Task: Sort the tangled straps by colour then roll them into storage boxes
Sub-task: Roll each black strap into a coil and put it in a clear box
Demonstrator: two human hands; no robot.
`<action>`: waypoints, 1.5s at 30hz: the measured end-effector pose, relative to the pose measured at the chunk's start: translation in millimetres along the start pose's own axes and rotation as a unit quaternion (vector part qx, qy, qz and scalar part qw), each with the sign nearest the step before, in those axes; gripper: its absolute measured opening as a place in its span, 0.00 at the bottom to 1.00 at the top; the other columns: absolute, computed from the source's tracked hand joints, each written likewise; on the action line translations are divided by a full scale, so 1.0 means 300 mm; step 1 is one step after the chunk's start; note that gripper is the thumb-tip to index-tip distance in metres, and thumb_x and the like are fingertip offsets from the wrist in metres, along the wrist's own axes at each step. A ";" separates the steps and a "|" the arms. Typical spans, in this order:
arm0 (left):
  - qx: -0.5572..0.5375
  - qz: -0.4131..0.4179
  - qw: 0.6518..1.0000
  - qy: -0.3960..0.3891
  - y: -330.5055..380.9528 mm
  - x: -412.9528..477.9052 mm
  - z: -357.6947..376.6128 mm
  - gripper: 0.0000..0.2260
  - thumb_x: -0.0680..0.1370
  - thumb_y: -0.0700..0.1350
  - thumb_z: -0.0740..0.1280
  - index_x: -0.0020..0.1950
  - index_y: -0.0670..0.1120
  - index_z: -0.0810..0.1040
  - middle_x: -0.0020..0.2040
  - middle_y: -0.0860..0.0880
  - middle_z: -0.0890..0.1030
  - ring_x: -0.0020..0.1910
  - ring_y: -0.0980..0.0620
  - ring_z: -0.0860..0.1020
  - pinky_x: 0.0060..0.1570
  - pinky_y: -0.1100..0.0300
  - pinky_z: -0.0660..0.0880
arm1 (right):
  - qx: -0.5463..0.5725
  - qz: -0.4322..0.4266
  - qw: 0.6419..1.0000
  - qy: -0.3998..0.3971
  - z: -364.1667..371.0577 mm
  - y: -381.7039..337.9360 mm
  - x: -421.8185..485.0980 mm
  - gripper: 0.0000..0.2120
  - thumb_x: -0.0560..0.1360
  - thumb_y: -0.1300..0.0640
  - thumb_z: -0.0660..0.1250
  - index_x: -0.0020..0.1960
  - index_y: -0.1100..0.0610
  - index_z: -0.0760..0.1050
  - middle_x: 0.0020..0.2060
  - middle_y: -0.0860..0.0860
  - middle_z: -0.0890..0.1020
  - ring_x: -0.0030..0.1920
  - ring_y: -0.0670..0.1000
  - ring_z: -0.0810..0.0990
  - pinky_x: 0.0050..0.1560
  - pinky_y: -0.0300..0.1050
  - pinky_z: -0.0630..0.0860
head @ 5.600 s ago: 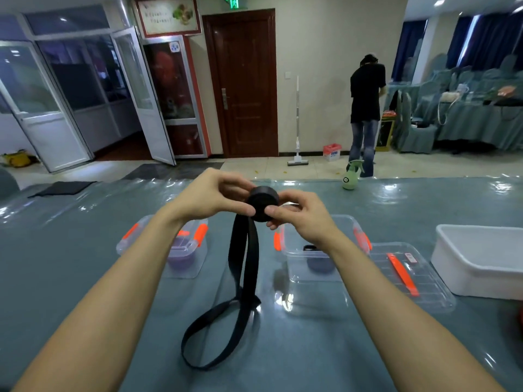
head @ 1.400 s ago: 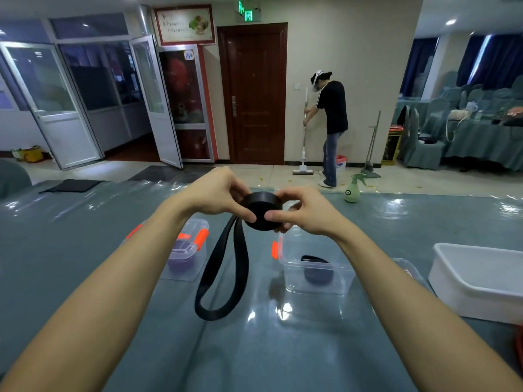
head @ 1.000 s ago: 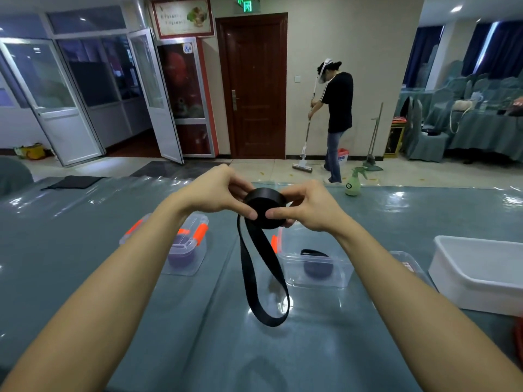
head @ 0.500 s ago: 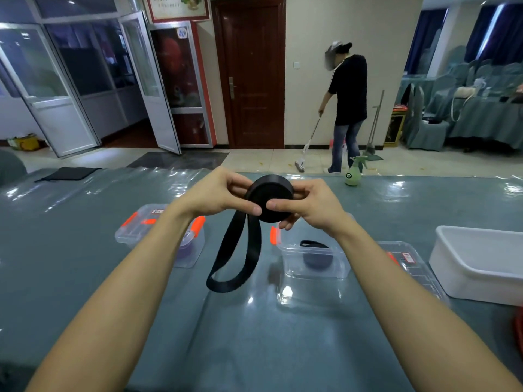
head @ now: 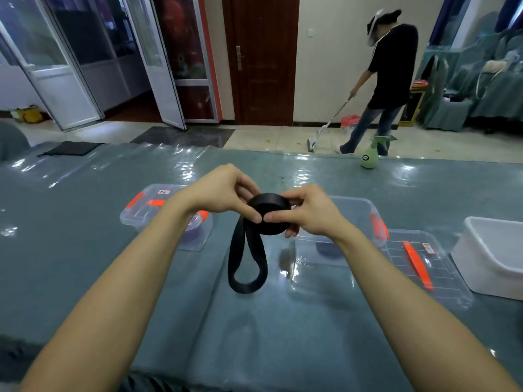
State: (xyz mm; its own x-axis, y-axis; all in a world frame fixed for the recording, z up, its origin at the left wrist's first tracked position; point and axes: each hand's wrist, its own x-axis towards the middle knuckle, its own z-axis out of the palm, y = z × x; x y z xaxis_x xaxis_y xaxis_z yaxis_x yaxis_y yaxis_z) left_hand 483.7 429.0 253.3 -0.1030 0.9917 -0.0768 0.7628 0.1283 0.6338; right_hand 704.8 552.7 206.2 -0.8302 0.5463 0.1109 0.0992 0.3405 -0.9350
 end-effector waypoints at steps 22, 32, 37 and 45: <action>-0.092 -0.057 0.994 0.000 -0.205 -0.018 0.101 0.15 0.68 0.46 0.88 0.52 0.50 0.90 0.47 0.49 0.91 0.51 0.48 0.90 0.64 0.45 0.84 | -0.397 -0.218 0.873 0.180 0.244 0.263 -0.028 0.40 0.67 0.55 0.81 0.77 0.57 0.75 0.64 0.54 0.81 0.46 0.63 0.85 0.36 0.57 0.83; 0.259 0.031 0.965 0.033 -0.081 0.013 0.098 0.15 0.64 0.58 0.84 0.47 0.55 0.91 0.37 0.57 0.88 0.37 0.55 0.84 0.42 0.54 0.82 | -0.292 0.050 0.953 -0.060 0.132 0.159 0.022 0.43 0.58 0.24 0.80 0.70 0.34 0.76 0.54 0.36 0.85 0.48 0.46 0.87 0.49 0.45 0.80; 0.158 0.030 0.986 0.037 -0.088 -0.018 0.075 0.19 0.63 0.63 0.80 0.50 0.57 0.90 0.42 0.59 0.89 0.46 0.57 0.87 0.51 0.51 0.84 | -0.138 0.036 0.989 -0.044 0.112 0.135 0.040 0.11 0.67 0.45 0.86 0.46 0.46 0.88 0.35 0.45 0.88 0.31 0.50 0.88 0.31 0.39 0.80; -0.185 0.042 0.980 0.059 -0.182 -0.078 0.133 0.20 0.65 0.51 0.88 0.54 0.54 0.90 0.51 0.50 0.91 0.53 0.49 0.90 0.57 0.58 0.85 | 0.001 0.034 0.999 -0.030 0.083 0.089 0.015 0.16 0.67 0.54 0.88 0.53 0.52 0.90 0.43 0.56 0.90 0.40 0.64 0.90 0.45 0.57 0.88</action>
State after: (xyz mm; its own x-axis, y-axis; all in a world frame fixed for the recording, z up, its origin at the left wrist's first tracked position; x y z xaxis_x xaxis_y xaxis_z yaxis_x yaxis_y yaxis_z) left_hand 470.0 399.1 189.8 -0.1395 0.9882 0.0634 0.4898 0.0133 0.8717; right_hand 690.0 545.4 173.3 -0.8534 0.5206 0.0270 0.1553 0.3033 -0.9401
